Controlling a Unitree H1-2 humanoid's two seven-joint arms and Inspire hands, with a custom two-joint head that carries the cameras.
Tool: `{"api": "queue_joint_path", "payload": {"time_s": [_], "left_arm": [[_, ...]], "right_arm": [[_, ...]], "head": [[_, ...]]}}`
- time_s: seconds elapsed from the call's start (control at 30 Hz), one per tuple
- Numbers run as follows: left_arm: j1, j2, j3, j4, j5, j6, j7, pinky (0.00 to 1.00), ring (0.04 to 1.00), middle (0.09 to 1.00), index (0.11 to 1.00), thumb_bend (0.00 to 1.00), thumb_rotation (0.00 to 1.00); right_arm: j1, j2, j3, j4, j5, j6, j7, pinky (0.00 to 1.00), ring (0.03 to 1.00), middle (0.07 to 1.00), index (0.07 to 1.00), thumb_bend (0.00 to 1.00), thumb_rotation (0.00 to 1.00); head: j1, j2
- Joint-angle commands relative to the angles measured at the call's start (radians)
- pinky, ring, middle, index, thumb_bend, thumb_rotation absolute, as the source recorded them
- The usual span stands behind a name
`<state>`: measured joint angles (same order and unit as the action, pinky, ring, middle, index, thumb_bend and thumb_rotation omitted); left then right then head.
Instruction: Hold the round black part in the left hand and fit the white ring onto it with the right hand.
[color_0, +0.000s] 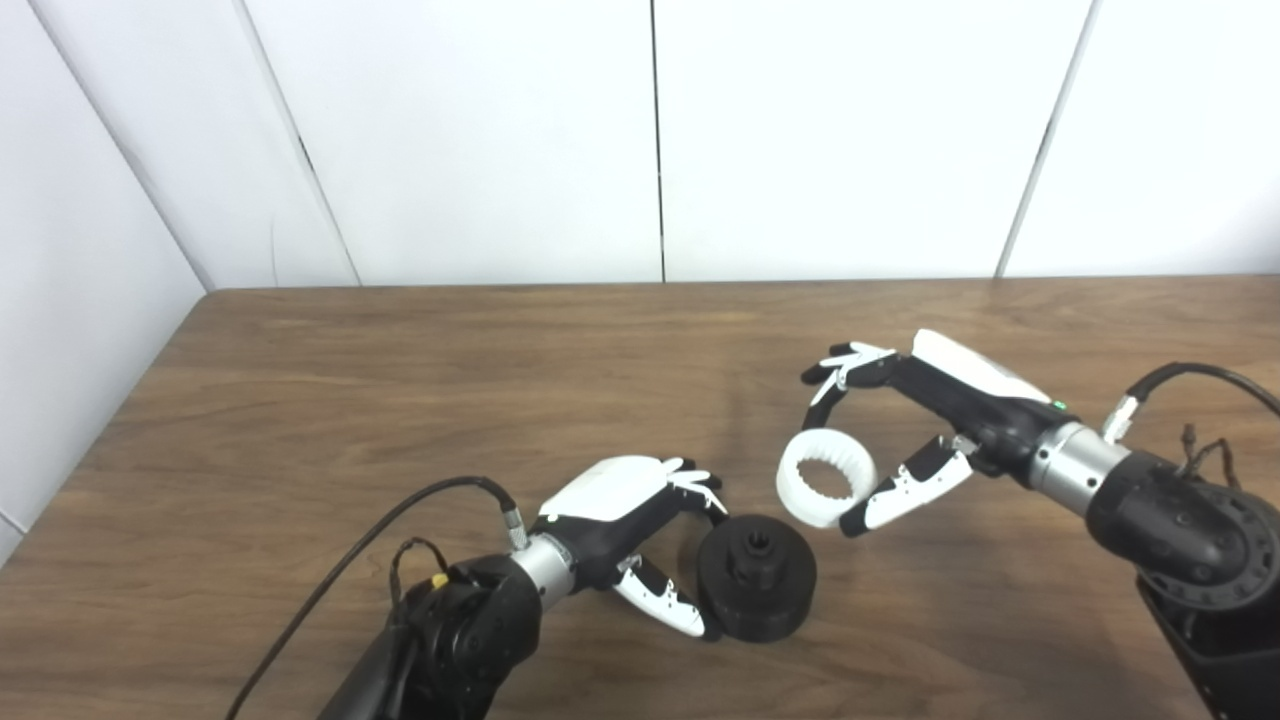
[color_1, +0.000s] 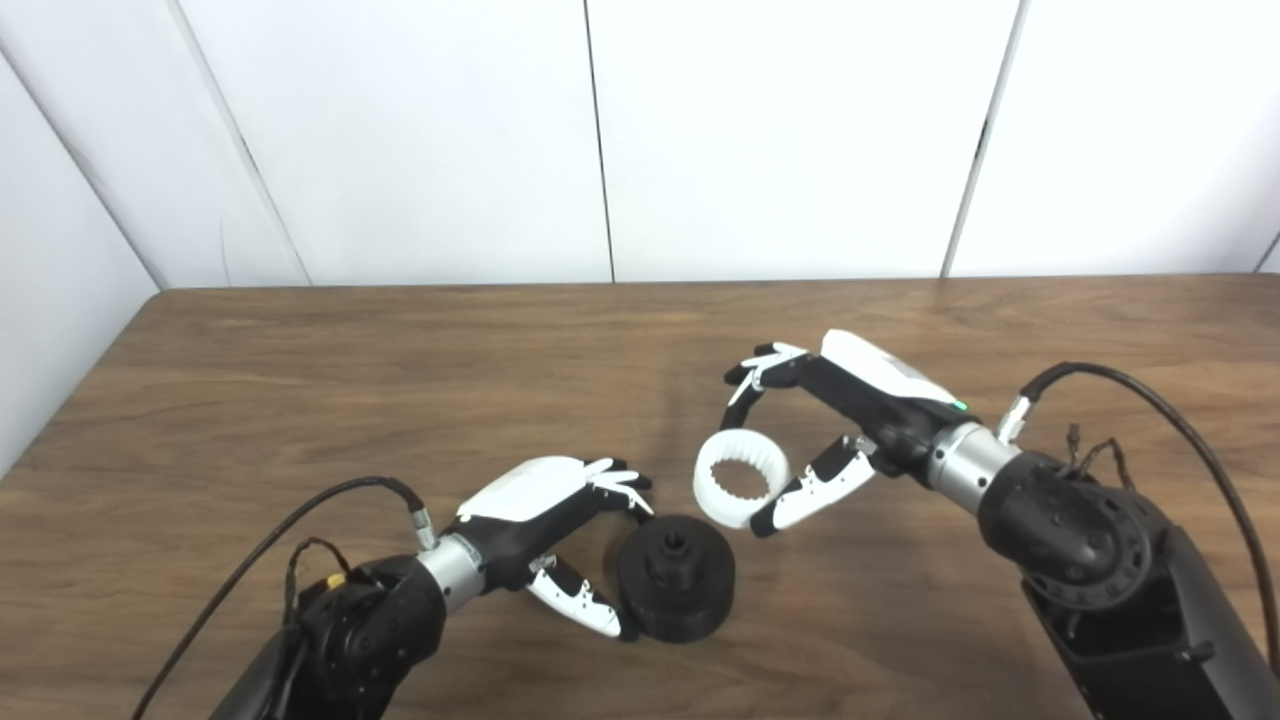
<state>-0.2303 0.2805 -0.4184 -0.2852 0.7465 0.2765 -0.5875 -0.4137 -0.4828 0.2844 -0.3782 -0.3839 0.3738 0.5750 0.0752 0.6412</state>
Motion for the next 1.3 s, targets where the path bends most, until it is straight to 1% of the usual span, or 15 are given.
{"api": "queue_joint_path", "payload": {"time_s": [0.0,0.17,0.27,0.43,0.6,0.7,0.87,1.03,1.27], "left_arm": [[-0.032,-0.004,0.000,-0.014,0.003,-0.003,0.009,0.99,1.000,0.942,0.713,0.88,0.30],[-0.034,-0.004,0.000,-0.009,0.001,-0.007,0.013,1.00,1.000,0.941,0.713,0.88,0.29],[-0.033,-0.007,0.000,-0.010,0.001,0.000,0.011,1.00,1.000,0.942,0.712,0.88,0.29],[-0.035,-0.005,-0.002,-0.008,0.005,-0.003,0.009,1.00,1.000,0.943,0.712,0.88,0.30],[-0.039,0.001,-0.003,-0.001,0.003,-0.014,0.011,1.00,1.000,0.939,0.714,0.88,0.30],[-0.040,0.001,-0.002,0.002,0.001,-0.014,0.011,1.00,1.000,0.940,0.715,0.88,0.31],[-0.044,0.001,-0.003,0.004,0.002,-0.014,0.010,1.00,1.000,0.939,0.715,0.88,0.30],[-0.049,0.002,-0.003,-0.003,0.001,-0.004,-0.001,1.00,1.000,0.944,0.723,0.88,0.31],[-0.046,0.003,-0.002,-0.004,0.002,-0.005,0.002,1.00,1.000,0.943,0.722,0.88,0.31]], "right_arm": [[-0.040,0.004,-0.002,-0.016,0.003,-0.026,-0.004,0.89,0.969,0.854,0.489,0.52,0.16],[-0.040,0.009,0.016,-0.001,-0.003,-0.044,-0.008,0.89,0.967,0.853,0.488,0.52,0.16],[-0.038,0.012,0.027,-0.010,-0.005,-0.025,-0.001,0.89,0.973,0.856,0.488,0.52,0.16],[-0.037,0.015,0.046,-0.002,-0.011,-0.043,-0.003,0.88,0.971,0.854,0.489,0.52,0.16],[-0.044,0.019,0.059,-0.002,-0.016,-0.043,0.002,0.88,0.973,0.858,0.489,0.52,0.16],[-0.047,0.020,0.063,-0.006,-0.018,-0.050,0.002,0.88,0.973,0.858,0.489,0.52,0.16],[-0.045,0.022,0.064,-0.019,-0.010,-0.035,0.014,0.89,0.986,0.864,0.489,0.52,0.16],[-0.044,0.026,0.068,-0.023,-0.017,-0.037,0.020,0.89,0.991,0.866,0.489,0.52,0.16],[-0.044,0.034,0.076,-0.025,-0.024,-0.037,0.029,0.90,0.993,0.869,0.489,0.52,0.16]], "head": [[-0.001,0.001],[0.000,-0.001],[0.001,-0.003],[0.003,-0.004],[0.004,-0.005],[0.002,-0.006],[0.003,-0.006],[0.002,-0.003],[0.005,-0.002]]}}
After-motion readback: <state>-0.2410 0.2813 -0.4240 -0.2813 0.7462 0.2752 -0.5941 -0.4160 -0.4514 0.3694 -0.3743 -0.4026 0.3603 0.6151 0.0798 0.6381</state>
